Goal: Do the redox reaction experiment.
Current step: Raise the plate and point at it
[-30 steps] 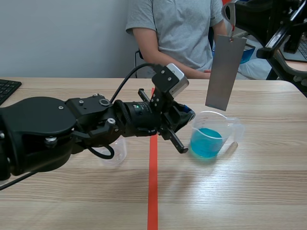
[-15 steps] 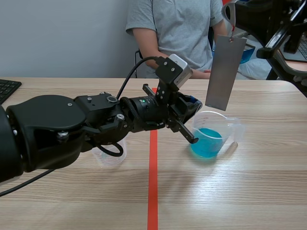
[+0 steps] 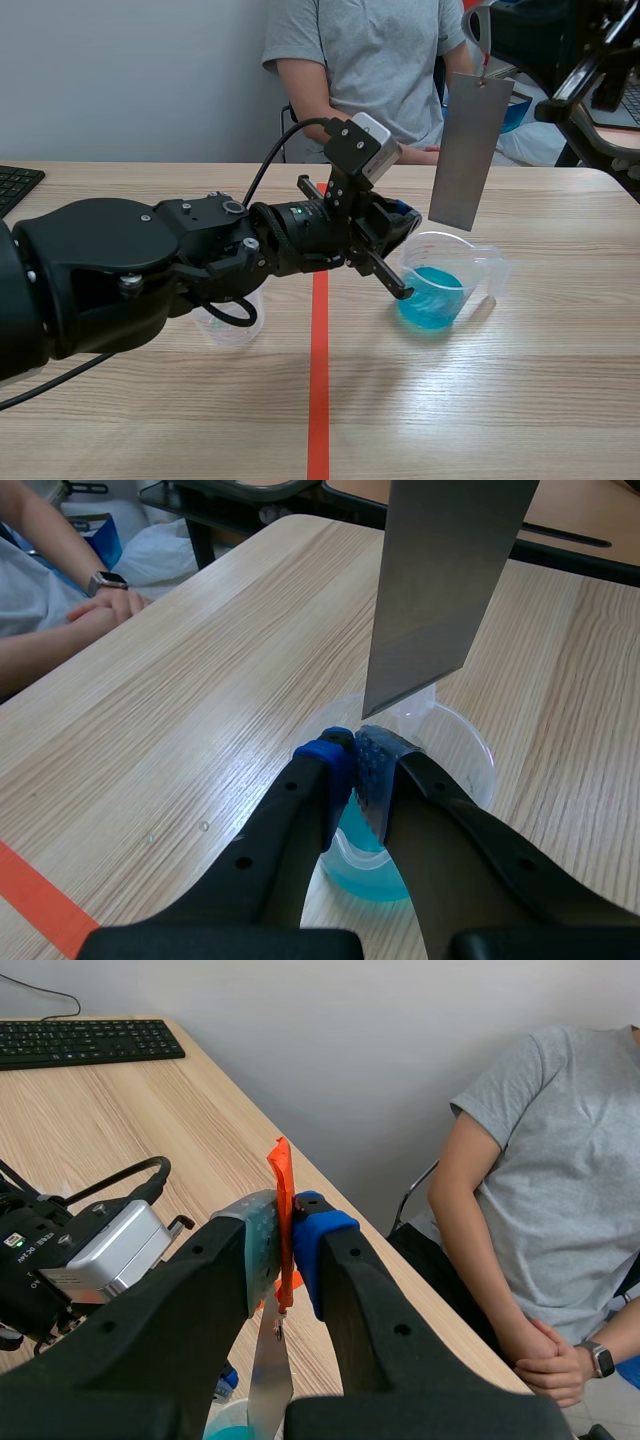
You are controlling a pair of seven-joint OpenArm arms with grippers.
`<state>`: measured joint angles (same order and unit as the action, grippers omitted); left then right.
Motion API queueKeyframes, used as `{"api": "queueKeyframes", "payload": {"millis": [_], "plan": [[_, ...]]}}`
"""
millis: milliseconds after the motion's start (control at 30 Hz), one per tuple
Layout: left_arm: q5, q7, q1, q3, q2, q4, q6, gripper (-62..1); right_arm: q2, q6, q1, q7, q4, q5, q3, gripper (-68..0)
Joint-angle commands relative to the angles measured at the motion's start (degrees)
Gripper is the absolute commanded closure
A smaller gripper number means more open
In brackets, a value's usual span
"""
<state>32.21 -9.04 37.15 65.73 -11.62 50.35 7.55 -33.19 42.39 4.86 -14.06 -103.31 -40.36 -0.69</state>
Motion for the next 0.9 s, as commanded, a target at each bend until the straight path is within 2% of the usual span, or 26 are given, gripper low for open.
{"api": "queueKeyframes", "payload": {"millis": [0, 600, 700, 867], "plan": [[0.2, -0.6, 1.0, -0.2, 0.2, 1.4, 0.0, -3.6, -0.9, 0.3, 0.8, 0.8, -0.8, -0.6, 0.7, -1.5], [0.2, -0.6, 0.7, -0.2, -0.9, 1.7, 0.1, -3.6, -0.9, 0.3, 0.8, 0.9, -0.8, -0.6, 0.7, -1.5], [0.2, -0.6, -0.6, -1.1, -4.0, 3.9, 0.1, -3.6, -0.9, 0.3, 0.8, 0.9, -0.8, -0.6, 0.7, -1.5], [0.2, -0.4, -6.3, -6.8, -13.0, 11.9, 0.0, -3.6, -0.9, 0.3, 0.9, 0.9, -0.8, -0.6, 0.7, -1.5]]}}
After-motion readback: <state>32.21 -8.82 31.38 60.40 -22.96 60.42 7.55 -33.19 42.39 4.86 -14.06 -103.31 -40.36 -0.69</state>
